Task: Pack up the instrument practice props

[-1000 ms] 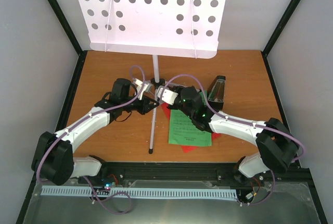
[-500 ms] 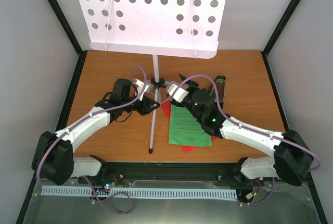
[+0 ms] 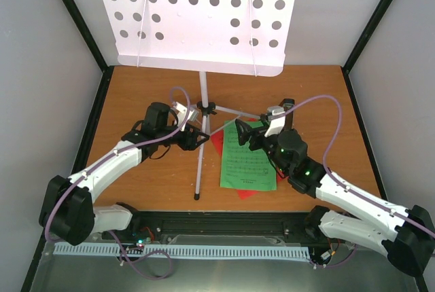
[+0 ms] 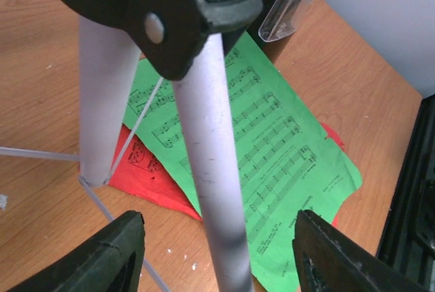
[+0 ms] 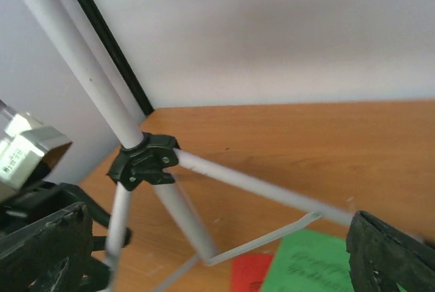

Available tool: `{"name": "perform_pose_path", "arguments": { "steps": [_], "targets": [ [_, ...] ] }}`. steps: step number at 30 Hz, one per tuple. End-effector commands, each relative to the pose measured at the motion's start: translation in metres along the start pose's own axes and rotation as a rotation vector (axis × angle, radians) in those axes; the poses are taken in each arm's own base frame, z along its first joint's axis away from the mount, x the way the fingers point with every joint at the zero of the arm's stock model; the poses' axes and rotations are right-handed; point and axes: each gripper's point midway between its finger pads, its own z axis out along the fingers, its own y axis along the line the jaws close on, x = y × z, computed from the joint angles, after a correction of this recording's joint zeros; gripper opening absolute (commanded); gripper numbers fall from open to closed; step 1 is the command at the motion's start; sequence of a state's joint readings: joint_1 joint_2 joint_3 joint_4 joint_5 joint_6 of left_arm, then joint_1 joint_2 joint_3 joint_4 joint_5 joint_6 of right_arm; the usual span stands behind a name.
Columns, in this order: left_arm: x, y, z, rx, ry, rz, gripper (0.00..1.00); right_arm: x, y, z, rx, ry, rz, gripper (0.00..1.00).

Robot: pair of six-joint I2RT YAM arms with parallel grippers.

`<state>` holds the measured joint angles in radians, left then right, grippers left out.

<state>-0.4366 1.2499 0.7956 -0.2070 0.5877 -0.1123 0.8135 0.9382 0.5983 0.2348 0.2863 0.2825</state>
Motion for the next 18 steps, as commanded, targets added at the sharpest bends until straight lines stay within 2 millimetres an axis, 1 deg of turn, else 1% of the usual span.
{"name": "perform_pose_path", "arguments": {
  "steps": [1,5,8,11,13,14,16,18],
  "targets": [
    [-0.012,0.004,-0.008,-0.048,-0.032,0.015,0.63,0.01,0.0,-0.001,0.003,0.081,0.374,1.0],
    [-0.017,0.0,-0.014,-0.055,-0.059,0.025,0.69,0.011,0.0,0.003,0.021,0.121,0.618,1.0],
    [-0.019,-0.002,-0.017,-0.051,-0.076,0.028,0.71,0.014,0.01,0.011,-0.031,0.135,0.822,1.0],
    [-0.017,-0.001,-0.016,-0.054,-0.069,0.02,0.72,0.021,0.026,0.026,-0.104,0.168,0.963,1.0],
    [-0.018,-0.003,-0.018,-0.051,-0.073,0.023,0.71,0.021,0.04,0.039,-0.157,0.201,1.012,0.99],
    [-0.019,-0.003,-0.018,-0.047,-0.076,0.025,0.7,0.021,0.047,0.046,-0.18,0.223,1.027,0.98],
    [-0.017,-0.004,-0.018,-0.041,-0.074,0.023,0.67,0.03,0.061,0.057,-0.221,0.285,1.07,0.97],
    [-0.016,-0.003,-0.016,-0.041,-0.066,0.018,0.63,0.035,0.071,0.066,-0.274,0.311,1.112,0.93]
  ]
}}
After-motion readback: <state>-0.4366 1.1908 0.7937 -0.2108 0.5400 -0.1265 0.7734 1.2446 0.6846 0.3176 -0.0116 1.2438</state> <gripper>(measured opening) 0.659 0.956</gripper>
